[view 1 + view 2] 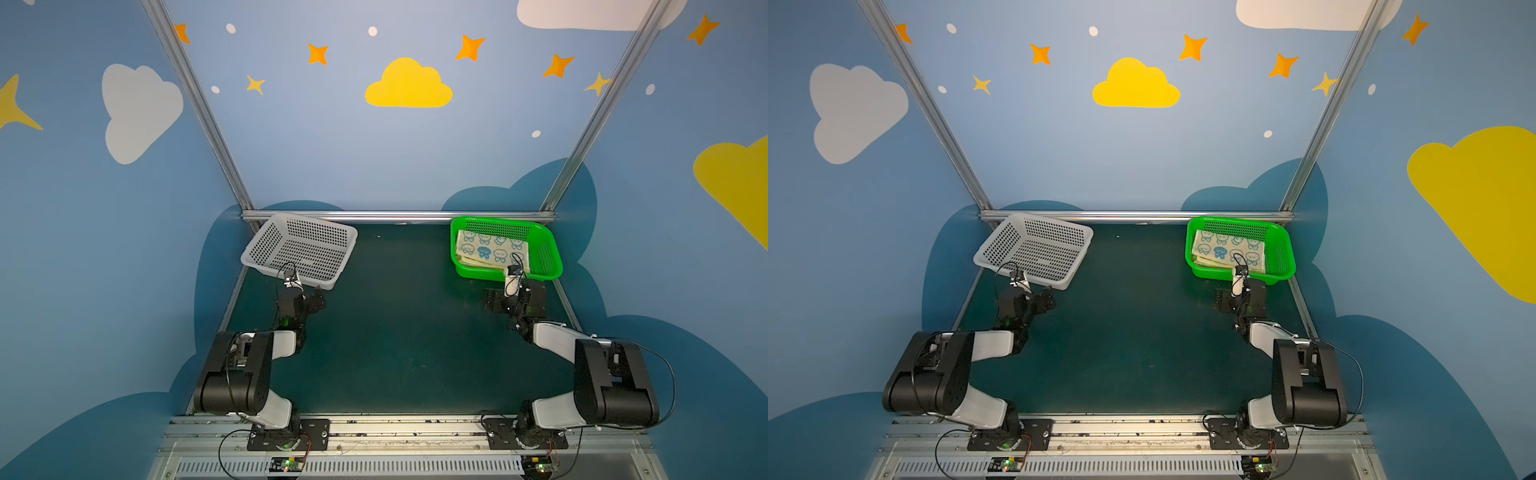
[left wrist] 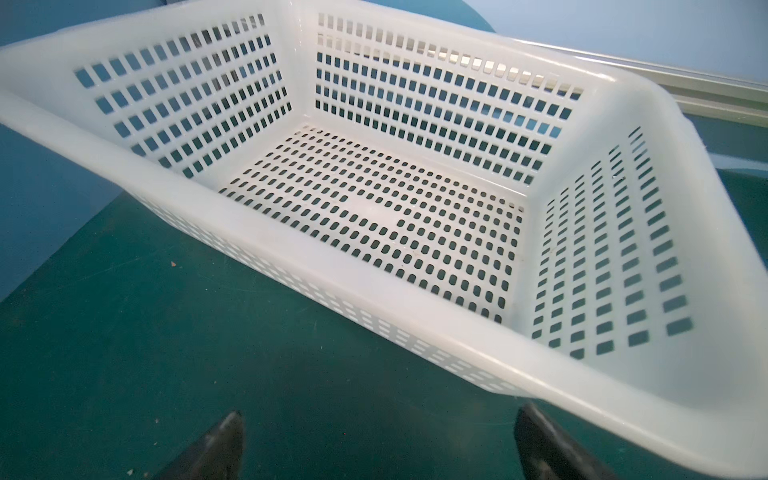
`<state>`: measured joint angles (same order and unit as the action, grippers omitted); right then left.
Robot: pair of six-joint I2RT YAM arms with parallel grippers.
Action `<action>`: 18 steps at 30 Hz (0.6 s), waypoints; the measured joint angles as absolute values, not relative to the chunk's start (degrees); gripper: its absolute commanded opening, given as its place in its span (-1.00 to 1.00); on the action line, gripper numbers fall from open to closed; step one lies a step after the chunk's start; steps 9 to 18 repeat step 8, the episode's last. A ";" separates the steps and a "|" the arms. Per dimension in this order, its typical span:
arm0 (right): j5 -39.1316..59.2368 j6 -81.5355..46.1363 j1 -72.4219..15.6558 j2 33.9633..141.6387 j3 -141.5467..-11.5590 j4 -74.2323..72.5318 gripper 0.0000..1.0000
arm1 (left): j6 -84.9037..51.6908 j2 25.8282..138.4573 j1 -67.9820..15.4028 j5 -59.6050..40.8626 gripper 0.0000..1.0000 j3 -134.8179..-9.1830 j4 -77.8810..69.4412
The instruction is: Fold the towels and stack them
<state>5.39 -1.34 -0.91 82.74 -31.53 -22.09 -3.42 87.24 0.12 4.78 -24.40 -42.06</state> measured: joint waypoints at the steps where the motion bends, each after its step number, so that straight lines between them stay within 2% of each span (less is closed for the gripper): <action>1: 5.37 -1.34 -0.91 82.74 -31.53 -22.09 0.72 | -3.42 87.24 0.12 4.78 1.00 -24.40 -42.09; 18: 4.95 -1.34 -1.04 82.74 -31.53 -22.06 0.72 | -3.44 87.24 0.12 4.78 1.00 -24.40 -42.19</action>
